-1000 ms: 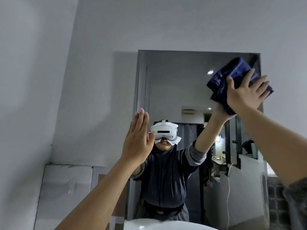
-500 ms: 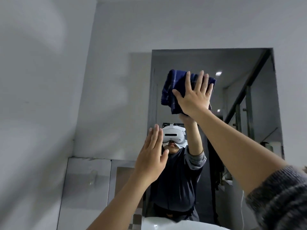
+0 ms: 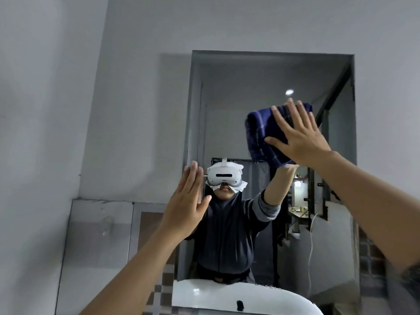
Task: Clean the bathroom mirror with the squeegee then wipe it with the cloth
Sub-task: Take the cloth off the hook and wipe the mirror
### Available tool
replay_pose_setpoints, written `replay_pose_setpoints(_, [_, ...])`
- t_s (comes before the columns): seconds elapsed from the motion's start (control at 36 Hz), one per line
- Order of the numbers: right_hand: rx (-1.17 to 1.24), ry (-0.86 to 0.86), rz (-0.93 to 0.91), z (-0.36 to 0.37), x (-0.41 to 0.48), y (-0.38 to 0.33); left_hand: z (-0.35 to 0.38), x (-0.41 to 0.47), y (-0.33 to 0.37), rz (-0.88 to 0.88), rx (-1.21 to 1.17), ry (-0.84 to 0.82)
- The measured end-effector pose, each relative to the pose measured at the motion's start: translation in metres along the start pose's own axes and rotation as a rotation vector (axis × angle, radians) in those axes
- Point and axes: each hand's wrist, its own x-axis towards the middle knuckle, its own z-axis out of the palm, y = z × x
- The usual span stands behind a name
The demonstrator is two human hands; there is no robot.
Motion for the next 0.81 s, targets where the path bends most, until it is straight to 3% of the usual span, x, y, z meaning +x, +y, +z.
replay_pose_setpoints(0.19, [0.225, 0.092, 0.456, 0.014, -0.037, 0.039, 0.000, 0.004, 0.002, -0.024, 0.001, -0.011])
replay_pose_setpoints(0.44, [0.403, 0.201, 0.893, 0.045, -0.086, -0.022, -0.019, 0.041, -0.005, -0.034, 0.109, 0.066])
replay_pose_setpoints(0.64, [0.456, 0.188, 0.870, 0.051, -0.081, -0.086, -0.044, 0.100, -0.009, 0.004, 0.068, 0.069])
replay_pose_setpoints(0.81, [0.380, 0.145, 0.542, 0.054, -0.069, -0.156, -0.055, 0.108, -0.020, 0.097, 0.029, 0.057])
